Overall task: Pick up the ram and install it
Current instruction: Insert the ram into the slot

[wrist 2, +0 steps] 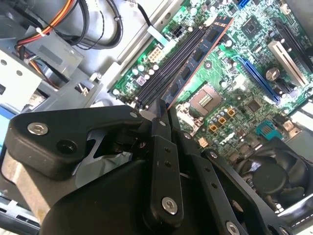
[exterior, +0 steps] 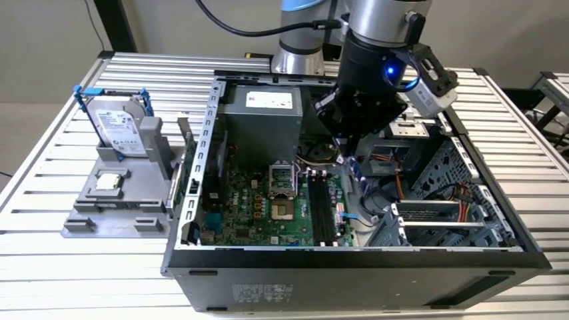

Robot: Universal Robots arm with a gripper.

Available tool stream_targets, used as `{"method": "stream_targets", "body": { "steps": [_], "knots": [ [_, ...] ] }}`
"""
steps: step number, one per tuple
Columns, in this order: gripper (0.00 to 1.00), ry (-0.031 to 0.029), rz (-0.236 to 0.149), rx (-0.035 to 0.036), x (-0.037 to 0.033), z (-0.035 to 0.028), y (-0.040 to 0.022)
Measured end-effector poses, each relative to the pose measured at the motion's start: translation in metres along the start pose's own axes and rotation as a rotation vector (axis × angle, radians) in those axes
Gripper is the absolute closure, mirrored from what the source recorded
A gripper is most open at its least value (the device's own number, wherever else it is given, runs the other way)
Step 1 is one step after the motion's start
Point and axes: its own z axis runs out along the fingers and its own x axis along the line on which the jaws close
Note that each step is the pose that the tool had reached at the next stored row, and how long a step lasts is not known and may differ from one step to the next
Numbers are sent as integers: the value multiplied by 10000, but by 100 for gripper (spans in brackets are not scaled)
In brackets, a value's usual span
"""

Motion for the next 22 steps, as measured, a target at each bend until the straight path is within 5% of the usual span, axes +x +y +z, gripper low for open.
{"method": "stream_targets", "body": {
  "steps": [22],
  "knots": [
    [100, 49, -2, 261, -6, 73, 40]
  ]
}}
